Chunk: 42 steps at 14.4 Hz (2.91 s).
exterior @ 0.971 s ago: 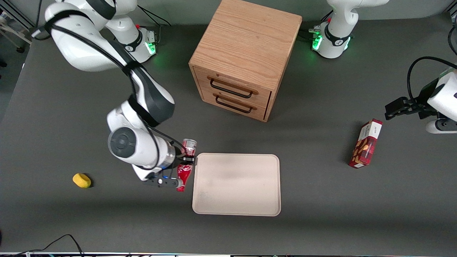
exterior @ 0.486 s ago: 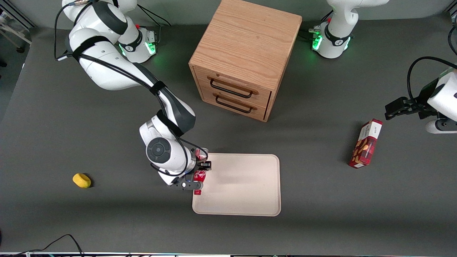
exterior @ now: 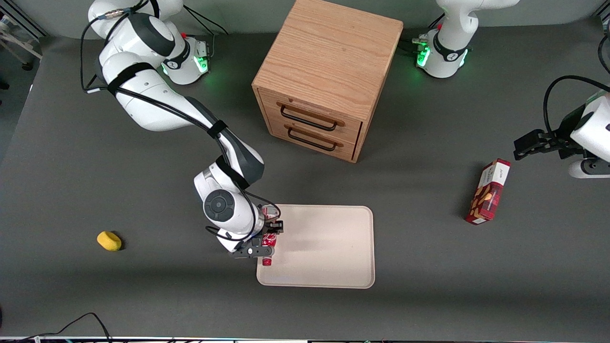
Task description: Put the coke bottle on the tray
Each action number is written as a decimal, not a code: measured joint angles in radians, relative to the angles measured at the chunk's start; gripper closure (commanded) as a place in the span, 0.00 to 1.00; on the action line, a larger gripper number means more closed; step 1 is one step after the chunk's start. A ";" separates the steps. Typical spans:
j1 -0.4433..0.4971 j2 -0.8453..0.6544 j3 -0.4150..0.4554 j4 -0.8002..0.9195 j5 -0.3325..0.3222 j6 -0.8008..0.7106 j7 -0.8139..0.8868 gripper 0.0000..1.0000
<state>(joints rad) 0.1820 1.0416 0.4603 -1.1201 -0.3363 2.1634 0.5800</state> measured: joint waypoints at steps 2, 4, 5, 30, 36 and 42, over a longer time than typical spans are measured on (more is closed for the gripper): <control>0.000 0.012 0.000 0.007 -0.002 0.015 -0.001 1.00; 0.000 0.022 -0.001 0.009 -0.002 0.028 -0.002 1.00; 0.002 0.027 -0.001 0.009 -0.002 0.035 -0.002 1.00; 0.012 0.043 -0.001 0.010 -0.035 0.037 0.000 0.00; 0.010 0.036 0.001 0.028 -0.047 0.039 0.000 0.00; -0.043 -0.130 0.062 0.042 -0.058 -0.151 0.000 0.00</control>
<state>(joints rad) 0.1385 0.9117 0.5221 -1.0779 -0.3944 2.0120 0.5797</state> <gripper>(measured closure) 0.000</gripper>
